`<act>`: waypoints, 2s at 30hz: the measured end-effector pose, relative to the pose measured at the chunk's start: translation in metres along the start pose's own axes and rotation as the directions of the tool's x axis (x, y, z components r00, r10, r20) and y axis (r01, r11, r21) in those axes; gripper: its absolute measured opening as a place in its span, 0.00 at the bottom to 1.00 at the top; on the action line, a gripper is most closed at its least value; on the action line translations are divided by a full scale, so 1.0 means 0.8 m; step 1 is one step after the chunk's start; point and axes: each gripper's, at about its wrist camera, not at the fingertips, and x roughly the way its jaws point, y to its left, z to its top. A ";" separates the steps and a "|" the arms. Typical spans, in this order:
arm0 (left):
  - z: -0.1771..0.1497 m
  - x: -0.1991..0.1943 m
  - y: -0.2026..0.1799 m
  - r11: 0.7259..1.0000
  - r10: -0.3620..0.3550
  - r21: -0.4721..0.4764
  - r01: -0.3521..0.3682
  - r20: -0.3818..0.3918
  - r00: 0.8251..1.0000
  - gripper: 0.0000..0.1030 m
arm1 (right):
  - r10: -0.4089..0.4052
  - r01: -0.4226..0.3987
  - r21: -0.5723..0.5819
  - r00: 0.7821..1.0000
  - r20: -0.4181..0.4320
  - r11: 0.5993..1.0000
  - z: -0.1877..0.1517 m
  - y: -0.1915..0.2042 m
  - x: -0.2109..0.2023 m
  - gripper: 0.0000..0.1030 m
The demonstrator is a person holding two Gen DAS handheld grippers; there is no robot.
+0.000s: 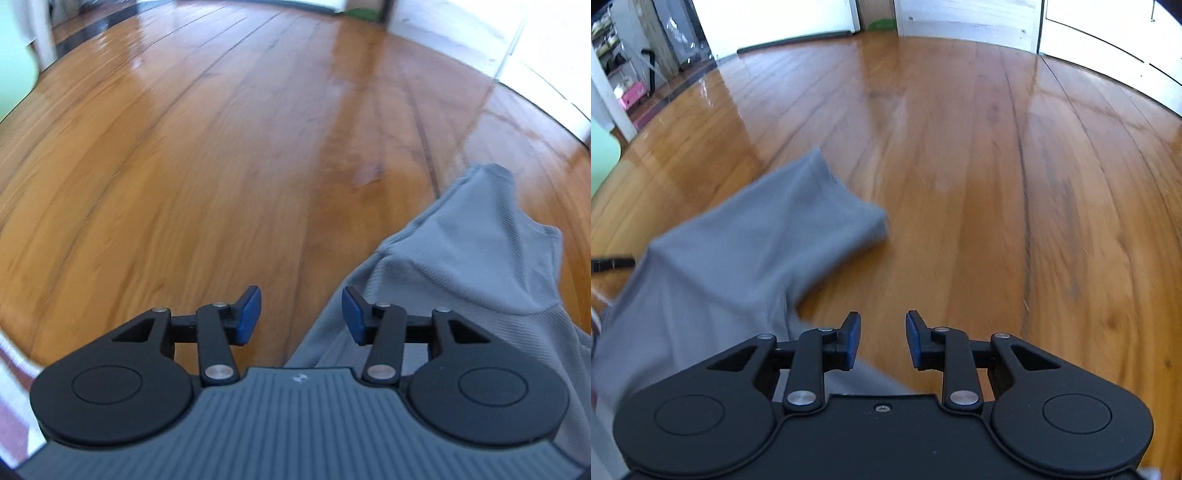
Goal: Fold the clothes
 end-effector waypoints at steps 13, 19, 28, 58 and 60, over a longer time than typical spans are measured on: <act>-0.071 -0.096 0.025 1.000 0.001 -0.028 -0.002 -0.039 0.999 0.63 | -0.004 0.004 0.048 1.000 -0.015 0.999 -0.130 -0.006 -0.057 0.45; -0.128 -0.107 0.040 0.970 -0.090 -0.234 0.062 -0.110 0.990 0.68 | -0.035 0.036 0.105 0.999 -0.016 0.994 -0.162 -0.020 -0.068 0.45; -0.170 -0.085 0.051 0.860 -0.234 -0.490 0.145 -0.126 0.964 0.69 | -0.284 0.276 0.137 0.958 0.038 0.951 -0.217 -0.038 -0.089 0.45; -0.115 -0.078 0.037 0.950 0.214 -0.226 -0.214 -0.022 0.976 0.38 | -0.255 0.240 0.211 0.966 0.050 0.948 -0.261 -0.074 -0.085 0.78; -0.108 -0.085 0.031 0.939 0.295 -0.189 -0.287 0.016 0.955 0.42 | -0.262 0.247 0.212 0.964 0.045 0.946 -0.261 -0.075 -0.086 0.81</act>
